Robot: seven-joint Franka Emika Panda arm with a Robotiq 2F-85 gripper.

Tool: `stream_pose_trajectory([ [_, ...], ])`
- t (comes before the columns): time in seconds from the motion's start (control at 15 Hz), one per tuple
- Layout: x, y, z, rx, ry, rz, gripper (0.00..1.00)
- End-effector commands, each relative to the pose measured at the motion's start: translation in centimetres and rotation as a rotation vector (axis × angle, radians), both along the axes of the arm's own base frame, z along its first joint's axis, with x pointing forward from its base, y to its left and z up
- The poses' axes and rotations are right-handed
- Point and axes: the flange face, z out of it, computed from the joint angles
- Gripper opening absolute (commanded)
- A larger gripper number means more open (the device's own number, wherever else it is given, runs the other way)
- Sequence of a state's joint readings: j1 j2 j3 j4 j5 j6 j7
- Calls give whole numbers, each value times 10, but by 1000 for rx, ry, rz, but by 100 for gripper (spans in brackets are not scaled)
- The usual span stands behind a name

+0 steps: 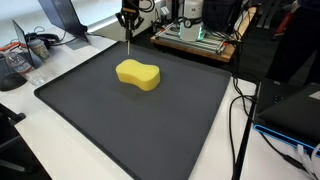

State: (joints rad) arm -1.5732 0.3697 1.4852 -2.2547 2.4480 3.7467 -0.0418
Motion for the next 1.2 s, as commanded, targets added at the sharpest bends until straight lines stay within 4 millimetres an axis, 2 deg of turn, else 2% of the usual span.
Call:
stream_pose_trajectory([
  [0.0,-15,26,11,-65,77,-34,3],
  [0.33,-21,75,18,-80,92,-92,3],
  [0.47,-22,101,19,-78,82,-122,3],
  [0.67,-23,150,26,-79,53,-136,3],
  [0.93,-30,212,43,-109,38,-117,3],
  [1.07,-33,229,54,-148,49,-96,3],
  [1.13,-28,236,63,-189,23,-26,3],
])
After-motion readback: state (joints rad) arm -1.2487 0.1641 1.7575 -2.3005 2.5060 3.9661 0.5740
